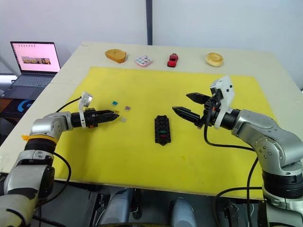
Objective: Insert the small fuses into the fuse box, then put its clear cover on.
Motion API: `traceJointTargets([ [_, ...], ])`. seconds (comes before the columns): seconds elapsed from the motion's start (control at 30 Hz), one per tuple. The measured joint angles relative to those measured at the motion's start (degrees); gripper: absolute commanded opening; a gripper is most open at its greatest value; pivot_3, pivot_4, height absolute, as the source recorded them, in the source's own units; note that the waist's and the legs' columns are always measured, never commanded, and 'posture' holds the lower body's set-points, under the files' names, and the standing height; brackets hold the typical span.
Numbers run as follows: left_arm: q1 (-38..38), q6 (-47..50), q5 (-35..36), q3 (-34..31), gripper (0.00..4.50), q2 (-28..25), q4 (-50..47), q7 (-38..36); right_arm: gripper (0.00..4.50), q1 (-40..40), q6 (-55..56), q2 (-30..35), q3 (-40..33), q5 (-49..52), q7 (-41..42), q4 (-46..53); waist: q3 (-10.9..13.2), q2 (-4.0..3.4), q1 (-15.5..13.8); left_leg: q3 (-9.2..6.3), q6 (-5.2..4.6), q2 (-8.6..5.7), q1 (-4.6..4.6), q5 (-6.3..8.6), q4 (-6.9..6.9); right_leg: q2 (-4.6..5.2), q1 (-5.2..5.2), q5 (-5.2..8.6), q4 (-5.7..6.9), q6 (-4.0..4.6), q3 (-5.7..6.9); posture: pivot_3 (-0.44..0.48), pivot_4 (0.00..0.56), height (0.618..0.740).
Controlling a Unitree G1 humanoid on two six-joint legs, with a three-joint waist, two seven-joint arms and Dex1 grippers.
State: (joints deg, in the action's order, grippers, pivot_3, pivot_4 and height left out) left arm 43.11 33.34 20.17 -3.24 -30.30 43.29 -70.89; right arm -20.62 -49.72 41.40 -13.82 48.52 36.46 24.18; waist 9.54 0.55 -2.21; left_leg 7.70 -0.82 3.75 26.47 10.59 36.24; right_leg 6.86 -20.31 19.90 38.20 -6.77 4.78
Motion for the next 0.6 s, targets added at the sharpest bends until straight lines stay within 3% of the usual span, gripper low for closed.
traceJointTargets([
  [0.07, 0.2, 0.1, 0.0, -0.4, 0.02, 0.6, 0.9, 0.1, 4.5, 0.3, 0.0, 0.0, -0.1, 0.1, -0.5, 0.5, 0.0, 0.0, 0.0, 0.0, -0.01, 0.0, -0.01, 0.01, 0.0, 0.0, 0.01, 0.0, 0.0, 0.0, 0.0, 0.0, 0.15, 0.74],
  [0.37, 0.1, 1.1, 0.8, -2.3, 0.02, 1.7, 1.1, 0.6, 4.5, 0.7, 0.0, 0.0, -0.1, 0.1, -1.5, 0.5, 0.0, 0.0, 0.0, -0.02, -0.09, 0.0, -0.02, 0.05, 0.0, 0.0, 0.01, -0.01, 0.01, -0.01, 0.0, 0.0, 0.15, 0.74],
  [0.6, -3.7, 4.4, 4.4, -4.6, 0.02, 0.8, -5.7, -1.4, 4.5, 0.5, -0.9, 0.0, 0.0, 1.9, -1.7, 0.6, 0.0, 0.03, 0.3, 0.0, 0.0, 0.03, 0.05, 0.0, -0.03, -0.01, 0.03, -0.01, 0.02, -0.02, 0.0, 0.0, 0.15, 0.74],
])
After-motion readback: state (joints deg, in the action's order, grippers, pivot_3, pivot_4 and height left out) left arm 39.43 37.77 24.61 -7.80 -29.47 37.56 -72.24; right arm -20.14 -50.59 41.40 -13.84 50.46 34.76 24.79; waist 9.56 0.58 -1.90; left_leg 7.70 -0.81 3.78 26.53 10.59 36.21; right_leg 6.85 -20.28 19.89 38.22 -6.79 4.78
